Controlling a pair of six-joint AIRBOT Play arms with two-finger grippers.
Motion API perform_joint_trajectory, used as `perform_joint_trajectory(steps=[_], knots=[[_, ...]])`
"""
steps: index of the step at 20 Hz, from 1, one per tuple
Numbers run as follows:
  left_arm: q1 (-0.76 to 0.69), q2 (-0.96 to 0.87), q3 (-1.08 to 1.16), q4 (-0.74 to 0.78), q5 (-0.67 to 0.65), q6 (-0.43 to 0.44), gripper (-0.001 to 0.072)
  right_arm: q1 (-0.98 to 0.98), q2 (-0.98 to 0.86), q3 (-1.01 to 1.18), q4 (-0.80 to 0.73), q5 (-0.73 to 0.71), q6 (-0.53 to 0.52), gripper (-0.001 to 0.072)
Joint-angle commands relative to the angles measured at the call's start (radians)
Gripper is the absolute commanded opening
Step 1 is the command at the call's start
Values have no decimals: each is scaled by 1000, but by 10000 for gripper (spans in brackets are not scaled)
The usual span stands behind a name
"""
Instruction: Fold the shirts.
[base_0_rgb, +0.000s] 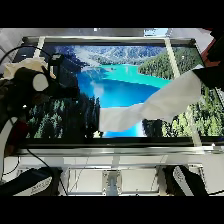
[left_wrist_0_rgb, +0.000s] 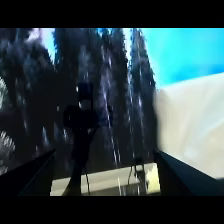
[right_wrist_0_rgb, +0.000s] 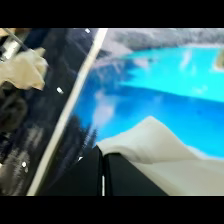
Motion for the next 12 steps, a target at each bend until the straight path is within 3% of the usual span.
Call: perform_joint_trajectory(steps=[1,6,9,12], knots=[[1,-93,-1,-26,194,-35,703,109,-85,-88,-204,-94,50,23],[1,-162,-1,-189,232,-18,703,212,-299,-180,-265,-190,67,39],[-10,-235,-1,-421,221,149,703,206,-348,-179,-356,-226,68,283],[-57,-312,-1,-512,220,294,703,153,-328,-169,-516,-213,117,283]])
